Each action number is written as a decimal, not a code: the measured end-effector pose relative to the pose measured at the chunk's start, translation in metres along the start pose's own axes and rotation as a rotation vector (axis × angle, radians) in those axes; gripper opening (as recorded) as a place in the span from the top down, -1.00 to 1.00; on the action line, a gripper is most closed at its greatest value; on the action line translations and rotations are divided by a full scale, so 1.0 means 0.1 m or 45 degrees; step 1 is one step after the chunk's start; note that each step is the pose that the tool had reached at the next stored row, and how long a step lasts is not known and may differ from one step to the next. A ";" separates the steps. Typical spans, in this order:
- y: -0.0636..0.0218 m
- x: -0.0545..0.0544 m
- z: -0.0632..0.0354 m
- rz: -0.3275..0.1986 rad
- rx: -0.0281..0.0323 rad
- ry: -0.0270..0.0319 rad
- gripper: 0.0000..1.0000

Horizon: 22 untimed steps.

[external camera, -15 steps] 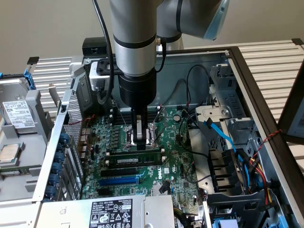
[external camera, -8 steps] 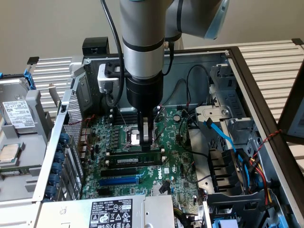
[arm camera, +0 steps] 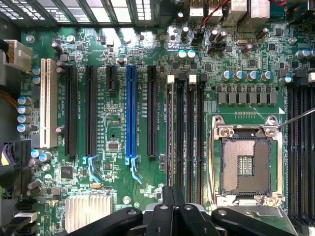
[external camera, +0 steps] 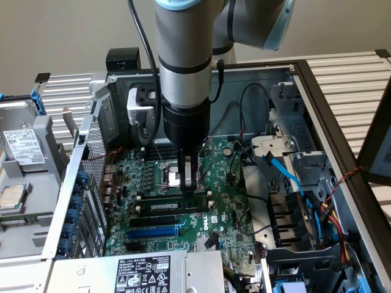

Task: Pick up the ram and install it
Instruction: 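Press down the ram until it locks into place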

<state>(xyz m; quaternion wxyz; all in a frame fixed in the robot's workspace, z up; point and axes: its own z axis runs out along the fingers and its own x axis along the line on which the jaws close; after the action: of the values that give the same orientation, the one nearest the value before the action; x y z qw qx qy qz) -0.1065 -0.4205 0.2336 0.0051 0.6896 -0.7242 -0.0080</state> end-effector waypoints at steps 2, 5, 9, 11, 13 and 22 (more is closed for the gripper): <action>0.000 0.00 0.012 0.000 0.0000 0.0000 0.80; -0.001 0.00 0.029 0.000 0.0000 0.0001 0.80; -0.002 0.00 0.053 0.000 0.0001 0.0002 0.80; -0.001 0.00 0.057 0.000 -0.0002 0.0006 0.80; -0.002 0.00 0.052 0.000 -0.0002 -0.0014 0.80; 0.316 0.04 -0.088 0.000 -0.0008 -0.0159 0.80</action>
<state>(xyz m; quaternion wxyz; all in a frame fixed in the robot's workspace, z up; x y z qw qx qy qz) -0.1380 -0.4229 0.2429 0.0008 0.6896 -0.7241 -0.0125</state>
